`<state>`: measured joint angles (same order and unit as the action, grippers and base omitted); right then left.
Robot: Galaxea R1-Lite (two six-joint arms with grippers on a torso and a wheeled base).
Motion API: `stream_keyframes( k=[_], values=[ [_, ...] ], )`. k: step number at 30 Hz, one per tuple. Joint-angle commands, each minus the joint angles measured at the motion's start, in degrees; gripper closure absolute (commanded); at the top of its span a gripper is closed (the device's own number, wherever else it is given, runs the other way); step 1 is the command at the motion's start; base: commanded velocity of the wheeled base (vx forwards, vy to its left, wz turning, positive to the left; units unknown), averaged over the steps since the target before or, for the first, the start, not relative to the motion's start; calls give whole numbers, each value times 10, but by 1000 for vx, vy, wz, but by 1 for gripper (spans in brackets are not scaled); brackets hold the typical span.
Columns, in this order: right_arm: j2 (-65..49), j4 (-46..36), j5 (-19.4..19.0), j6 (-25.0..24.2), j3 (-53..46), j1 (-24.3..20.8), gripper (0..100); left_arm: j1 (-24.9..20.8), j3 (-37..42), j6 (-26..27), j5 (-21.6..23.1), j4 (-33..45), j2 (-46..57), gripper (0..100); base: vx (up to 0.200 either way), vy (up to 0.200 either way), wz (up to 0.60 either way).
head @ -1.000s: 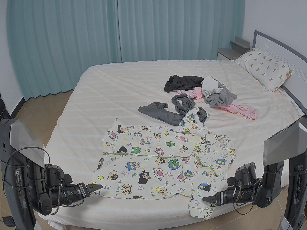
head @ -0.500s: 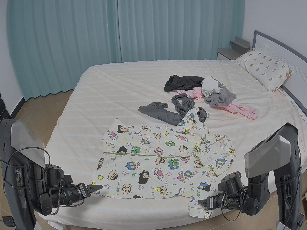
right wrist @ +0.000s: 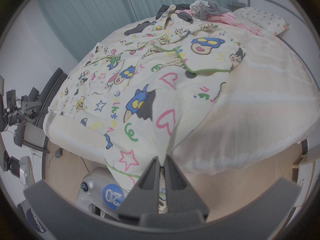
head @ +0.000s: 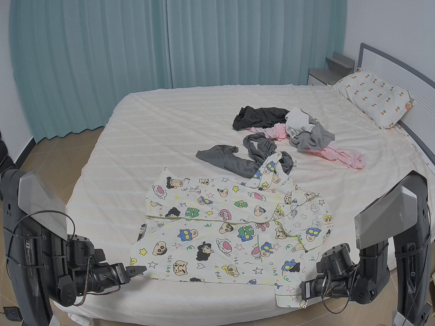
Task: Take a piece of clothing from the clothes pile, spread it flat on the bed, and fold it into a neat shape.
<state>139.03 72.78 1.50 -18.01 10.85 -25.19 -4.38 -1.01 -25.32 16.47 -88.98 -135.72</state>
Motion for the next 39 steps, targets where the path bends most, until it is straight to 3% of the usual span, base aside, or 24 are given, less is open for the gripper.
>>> stream_keyframes(
  k=[1,6,13,23,24,39],
  values=[
    [-12,1,-2,9,-10,15,100,-25,8,7,-14,-8,-30,0,0,0,0],
    [-10,1,-2,9,-10,12,100,-46,-18,5,-37,-8,-33,0,0,0,0],
    [-10,2,-2,16,-15,10,100,-71,-65,-1,-106,-8,-56,0,0,0,0],
    [-6,26,-2,21,-29,9,100,-76,-83,-2,-133,-8,-74,0,0,0,0],
    [-5,28,-2,23,-30,9,100,-77,-85,-2,-138,-8,-74,100,0,0,0],
    [-8,29,-3,37,-45,11,100,-78,-47,3,-166,-8,-68,100,0,0,0]
  ],
)
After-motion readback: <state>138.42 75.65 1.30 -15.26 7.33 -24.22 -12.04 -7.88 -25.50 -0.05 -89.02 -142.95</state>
